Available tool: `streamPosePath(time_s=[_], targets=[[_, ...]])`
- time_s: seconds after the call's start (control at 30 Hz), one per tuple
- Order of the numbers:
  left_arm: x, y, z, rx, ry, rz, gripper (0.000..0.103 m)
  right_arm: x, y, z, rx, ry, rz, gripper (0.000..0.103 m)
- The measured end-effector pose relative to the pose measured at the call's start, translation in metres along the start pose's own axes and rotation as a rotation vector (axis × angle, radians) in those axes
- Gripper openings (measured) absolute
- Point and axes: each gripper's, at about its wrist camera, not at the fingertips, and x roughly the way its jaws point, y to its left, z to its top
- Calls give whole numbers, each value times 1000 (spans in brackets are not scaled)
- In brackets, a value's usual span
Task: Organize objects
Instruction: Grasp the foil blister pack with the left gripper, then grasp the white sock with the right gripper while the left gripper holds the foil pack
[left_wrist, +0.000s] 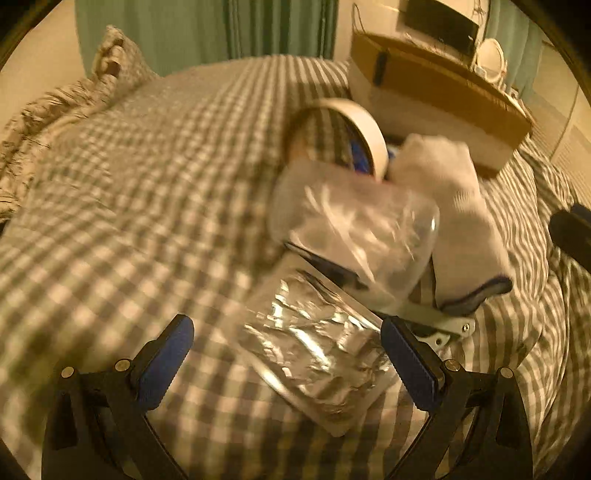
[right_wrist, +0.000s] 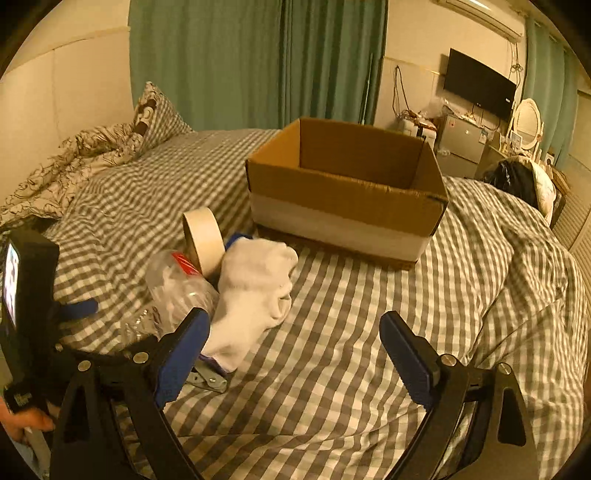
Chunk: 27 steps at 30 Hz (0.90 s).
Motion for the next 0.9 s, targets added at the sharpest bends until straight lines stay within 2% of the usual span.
streamPosePath(time_s=[0.2, 0.27, 0.43, 0.5, 0.57, 0.63, 0.67, 0.7, 0.73, 0.77, 0.8, 0.87, 0.9], targets=[[18, 7, -8, -80, 12, -74, 103, 11, -3, -4, 16, 33, 1, 93], [17, 5, -10, -73, 8, -76, 103, 12, -1, -6, 11, 40, -1, 93], [13, -2, -19, -13, 43, -147, 101, 9, 4, -6, -9, 45, -7, 93], [8, -6, -25, 4, 49, -166, 94, 7, 6, -6, -14, 43, -8, 93], [8, -2, -24, -5, 56, -199, 79, 4, 7, -5, -17, 39, -9, 93], [2, -3, -26, -17, 55, -203, 73, 3, 8, -3, -18, 34, -9, 93], [1, -1, -26, -26, 55, -199, 61, 4, 9, -2, -19, 33, -7, 93], [-1, 2, -26, -36, 52, -186, 56, 5, 9, -1, -19, 35, -2, 93], [-2, 6, -26, -50, 51, -182, 42, 6, 10, 1, -20, 36, 1, 93], [-4, 10, -24, -64, 49, -181, 34, 8, 10, 2, -21, 34, 1, 93], [-6, 13, -23, -78, 45, -183, 31, 10, 10, 4, -22, 34, 2, 93], [-11, 18, -19, -88, 30, -194, 17, 17, 11, 7, -23, 38, 13, 93], [-14, 18, -17, -85, 21, -196, 17, 21, 12, 10, -23, 42, 15, 93]])
